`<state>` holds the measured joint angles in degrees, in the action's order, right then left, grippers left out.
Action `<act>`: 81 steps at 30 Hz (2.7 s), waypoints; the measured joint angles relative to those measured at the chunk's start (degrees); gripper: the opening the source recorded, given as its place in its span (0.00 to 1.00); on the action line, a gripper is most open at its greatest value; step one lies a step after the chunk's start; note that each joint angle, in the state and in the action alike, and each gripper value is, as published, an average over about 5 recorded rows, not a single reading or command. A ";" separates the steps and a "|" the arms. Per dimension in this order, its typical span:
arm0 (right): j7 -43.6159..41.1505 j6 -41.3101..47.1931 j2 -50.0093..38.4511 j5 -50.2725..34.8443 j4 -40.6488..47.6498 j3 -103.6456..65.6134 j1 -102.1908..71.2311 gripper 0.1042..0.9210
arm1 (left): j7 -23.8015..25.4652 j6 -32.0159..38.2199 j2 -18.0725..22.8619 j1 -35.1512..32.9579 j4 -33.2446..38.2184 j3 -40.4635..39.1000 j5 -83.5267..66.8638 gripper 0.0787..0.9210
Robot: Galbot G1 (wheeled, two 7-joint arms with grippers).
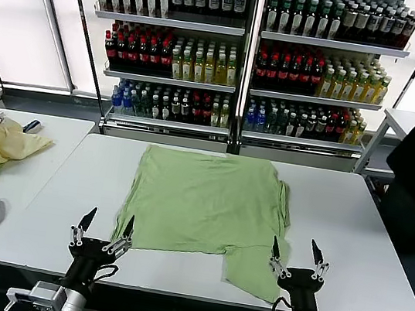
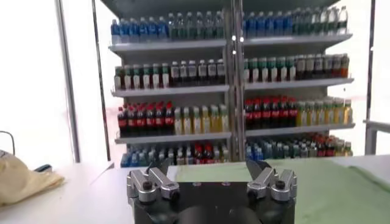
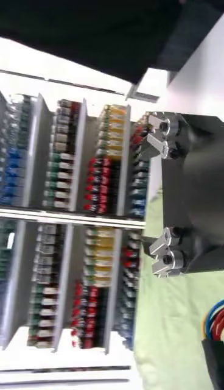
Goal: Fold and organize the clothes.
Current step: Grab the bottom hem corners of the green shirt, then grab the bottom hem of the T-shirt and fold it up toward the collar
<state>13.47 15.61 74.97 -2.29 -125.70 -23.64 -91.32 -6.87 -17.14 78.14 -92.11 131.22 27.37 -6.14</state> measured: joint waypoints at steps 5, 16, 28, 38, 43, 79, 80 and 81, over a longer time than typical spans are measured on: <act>0.54 1.71 0.35 0.59 1.96 1.07 0.02 0.88 | -0.74 -3.23 -1.80 2.44 -3.29 -0.64 -1.58 0.88; 1.77 4.18 1.33 2.04 5.28 3.18 -1.11 0.88 | -4.56 -11.29 -5.25 10.78 -14.04 -3.58 -6.24 0.88; 3.05 5.32 1.76 0.90 6.65 4.38 -1.81 0.80 | -7.77 -14.32 -6.42 14.18 -19.32 -5.36 -9.64 0.86; 3.30 6.76 1.32 -4.24 6.78 5.40 -1.71 0.45 | -8.53 -15.08 -7.11 13.69 -19.33 -5.15 -14.83 0.54; 3.44 7.52 1.30 -7.38 6.78 5.27 -1.50 0.32 | -8.24 -15.23 -7.37 13.08 -18.91 -5.02 -17.12 0.36; -2.90 -1.56 -5.19 -12.31 8.07 1.71 13.98 0.03 | -5.43 -3.52 -14.60 19.00 -16.62 -3.97 -31.27 0.03; -2.98 -1.63 -5.51 -12.39 8.90 2.00 15.13 0.03 | -5.45 -3.43 -14.81 19.73 -17.17 -4.23 -31.50 0.03; -3.06 -1.68 -5.84 -12.47 9.77 2.32 16.29 0.03 | -5.46 -3.38 -14.98 20.47 -17.75 -4.50 -31.71 0.03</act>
<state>10.41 13.93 69.13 -14.76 -115.93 -21.32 -75.03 -12.33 -20.52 63.16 -71.64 113.47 22.87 -37.85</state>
